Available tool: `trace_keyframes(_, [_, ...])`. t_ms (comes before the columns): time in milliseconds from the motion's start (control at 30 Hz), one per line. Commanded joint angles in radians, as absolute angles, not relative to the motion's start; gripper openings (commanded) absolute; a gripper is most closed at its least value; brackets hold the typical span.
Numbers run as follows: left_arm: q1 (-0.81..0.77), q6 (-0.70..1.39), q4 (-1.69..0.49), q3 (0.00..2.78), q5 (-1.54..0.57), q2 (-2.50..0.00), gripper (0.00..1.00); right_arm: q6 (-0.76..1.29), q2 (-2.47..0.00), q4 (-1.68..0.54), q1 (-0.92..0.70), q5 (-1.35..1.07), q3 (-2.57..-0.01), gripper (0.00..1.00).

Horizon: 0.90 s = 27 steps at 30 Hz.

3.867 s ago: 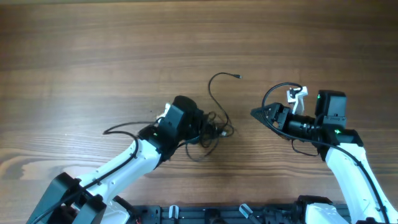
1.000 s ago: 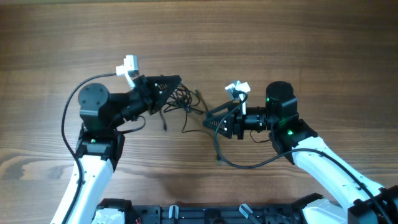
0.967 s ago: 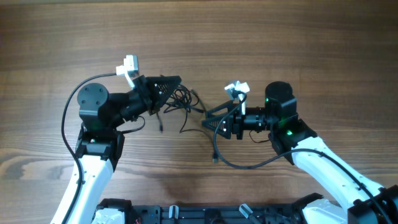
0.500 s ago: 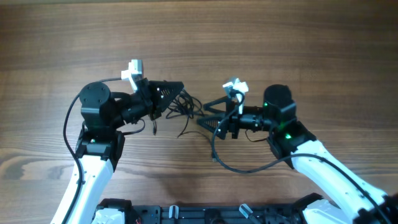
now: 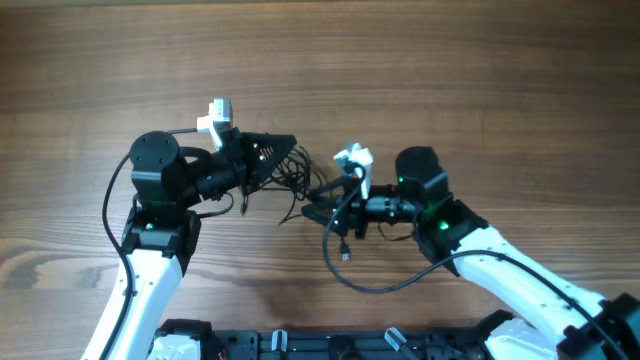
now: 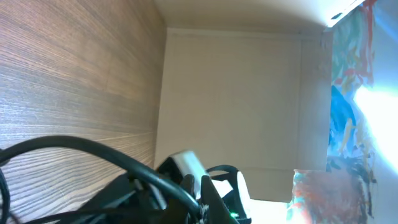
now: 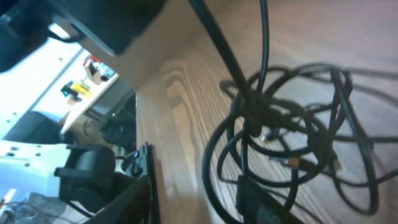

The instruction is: Untangle cables

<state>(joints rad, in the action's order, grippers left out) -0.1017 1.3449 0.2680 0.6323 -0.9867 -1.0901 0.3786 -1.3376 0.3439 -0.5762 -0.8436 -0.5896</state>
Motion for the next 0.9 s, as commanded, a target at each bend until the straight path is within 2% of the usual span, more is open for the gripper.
trace_keyframes(0, [-0.115,1.344,0.271,0.641,-1.006,-1.083,0.04,0.382,-1.372,0.346,-0.59,-0.811,-0.598,0.24])
trace_keyframes(67, [-0.121,1.344,0.271,0.641,-1.006,-1.083,0.04,0.397,-1.372,0.35,-0.59,-0.809,-0.598,0.2])
trace_keyframes(233, [-0.123,1.345,0.271,0.641,-1.005,-1.083,0.04,0.395,-1.372,0.336,-0.59,-0.808,-0.598,0.27])
trace_keyframes(700, [-0.157,1.431,0.271,0.641,-0.947,-1.083,0.04,0.394,-1.374,0.327,-0.629,-0.733,-0.598,0.27])
trace_keyframes(767, [-0.19,1.446,0.271,0.641,-0.905,-1.083,0.04,0.393,-1.382,0.319,-0.649,-0.673,-0.598,0.23])
trace_keyframes(867, [-0.223,1.448,0.271,0.641,-0.877,-1.083,0.04,0.394,-1.396,0.279,-0.65,-0.547,-0.598,0.06])
